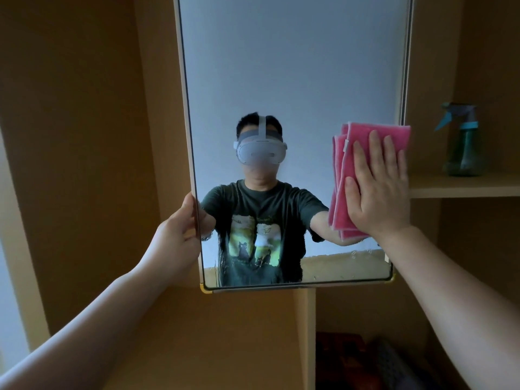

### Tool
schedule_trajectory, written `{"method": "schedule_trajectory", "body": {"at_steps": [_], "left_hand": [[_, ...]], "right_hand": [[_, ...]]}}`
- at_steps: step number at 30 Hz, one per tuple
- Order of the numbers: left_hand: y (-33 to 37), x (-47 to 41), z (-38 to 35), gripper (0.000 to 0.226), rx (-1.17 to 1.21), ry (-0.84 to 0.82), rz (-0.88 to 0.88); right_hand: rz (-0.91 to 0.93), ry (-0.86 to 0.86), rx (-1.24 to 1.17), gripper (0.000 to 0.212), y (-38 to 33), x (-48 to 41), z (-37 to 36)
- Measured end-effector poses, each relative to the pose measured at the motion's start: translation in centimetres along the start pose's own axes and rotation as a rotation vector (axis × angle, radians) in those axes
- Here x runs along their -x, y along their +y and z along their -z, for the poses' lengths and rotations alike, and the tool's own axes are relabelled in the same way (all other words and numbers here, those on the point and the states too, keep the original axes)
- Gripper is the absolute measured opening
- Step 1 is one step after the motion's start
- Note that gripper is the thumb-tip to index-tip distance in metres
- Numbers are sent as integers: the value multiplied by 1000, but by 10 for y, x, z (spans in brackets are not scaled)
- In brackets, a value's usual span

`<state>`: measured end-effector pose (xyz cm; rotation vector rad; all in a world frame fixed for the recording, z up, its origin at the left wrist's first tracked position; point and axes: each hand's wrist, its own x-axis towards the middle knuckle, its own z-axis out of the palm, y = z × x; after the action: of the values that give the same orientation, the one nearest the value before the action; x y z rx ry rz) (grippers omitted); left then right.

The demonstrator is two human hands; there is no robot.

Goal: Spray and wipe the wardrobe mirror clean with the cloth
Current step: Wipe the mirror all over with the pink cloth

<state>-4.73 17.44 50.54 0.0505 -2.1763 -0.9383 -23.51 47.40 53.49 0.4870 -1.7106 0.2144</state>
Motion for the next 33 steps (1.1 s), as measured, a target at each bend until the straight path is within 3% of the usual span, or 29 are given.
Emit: {"method": "schedule_trajectory", "body": {"at_steps": [14,26,33], "left_hand": [[4,5,1,56,-12,6,-33],[-5,0,2,76,-31,-42,-23],[-3,1,6,59,-26,-66,-69]], "right_hand": [[68,-29,-24,61,-11,106,-20],[31,-38,-30,60,-34,109,-21],[36,-16,-64,60,-57,108,-21]]}}
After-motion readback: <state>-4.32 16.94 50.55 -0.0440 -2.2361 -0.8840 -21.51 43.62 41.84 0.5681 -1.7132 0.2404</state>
